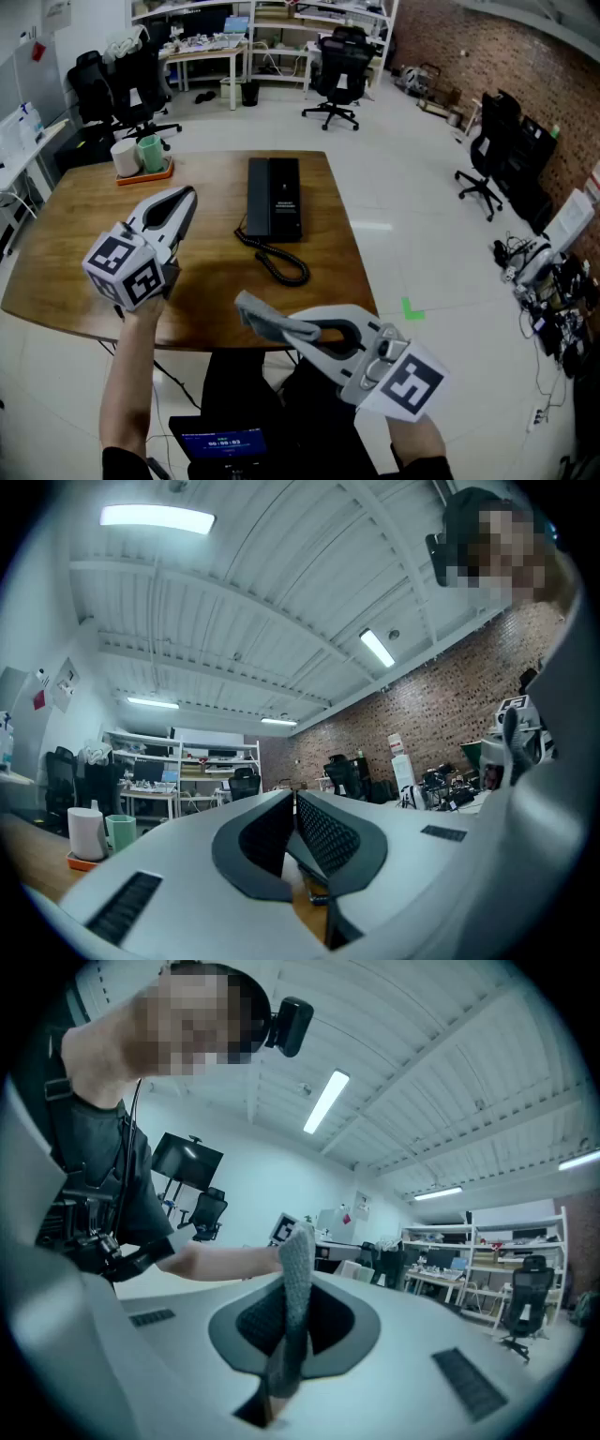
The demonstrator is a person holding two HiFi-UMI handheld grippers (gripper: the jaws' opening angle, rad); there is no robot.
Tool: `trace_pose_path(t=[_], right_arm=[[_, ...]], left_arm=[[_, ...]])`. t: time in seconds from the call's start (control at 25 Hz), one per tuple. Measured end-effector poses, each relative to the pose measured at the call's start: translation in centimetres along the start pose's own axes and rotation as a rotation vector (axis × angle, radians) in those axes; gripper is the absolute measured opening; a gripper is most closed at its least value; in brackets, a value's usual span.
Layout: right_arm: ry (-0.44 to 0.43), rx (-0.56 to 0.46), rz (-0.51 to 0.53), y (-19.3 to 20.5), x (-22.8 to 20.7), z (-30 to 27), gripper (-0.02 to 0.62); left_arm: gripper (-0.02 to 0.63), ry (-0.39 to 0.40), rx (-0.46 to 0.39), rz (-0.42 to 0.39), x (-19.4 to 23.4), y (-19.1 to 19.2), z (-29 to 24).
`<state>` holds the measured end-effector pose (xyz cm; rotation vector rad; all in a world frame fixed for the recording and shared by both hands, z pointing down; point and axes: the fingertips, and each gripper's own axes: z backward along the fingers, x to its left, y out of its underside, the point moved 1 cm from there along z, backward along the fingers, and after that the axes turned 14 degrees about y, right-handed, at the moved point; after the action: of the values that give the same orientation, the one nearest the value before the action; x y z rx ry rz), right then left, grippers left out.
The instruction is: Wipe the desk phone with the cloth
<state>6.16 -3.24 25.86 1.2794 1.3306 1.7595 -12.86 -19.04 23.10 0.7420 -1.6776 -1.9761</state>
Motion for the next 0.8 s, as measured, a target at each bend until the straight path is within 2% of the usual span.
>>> trace_pose_path(t=[0.2, 0.36, 0.48, 0.6, 0.8], right_arm=[[0.011, 0.121, 0.002, 2.5, -1.5, -4.0, 0.025], [0.086, 0.224, 0.037, 3.9, -6.6, -8.0, 0.025], [0.144, 0.290, 0.119, 5.5, -11.7, -11.9, 0.025], [0.180, 0.370, 0.226, 7.3, -16.3, -16.5, 0.025], [0.268, 0.481, 0.391, 10.4, -21.6, -23.8, 0.025]], left_arm=[[0.002, -0.013, 0.106, 0.050, 5.8, 4.5, -2.6], [0.001, -0.020, 0.128, 0.133, 8.4, 8.4, -4.6], [0.002, -0.012, 0.131, 0.150, 8.6, 10.0, -5.6], [0.000, 0.022, 0.102, 0.133, 8.0, 9.7, -6.3], [0.000, 0.052, 0.090, 0.128, 7.5, 9.6, -6.1]])
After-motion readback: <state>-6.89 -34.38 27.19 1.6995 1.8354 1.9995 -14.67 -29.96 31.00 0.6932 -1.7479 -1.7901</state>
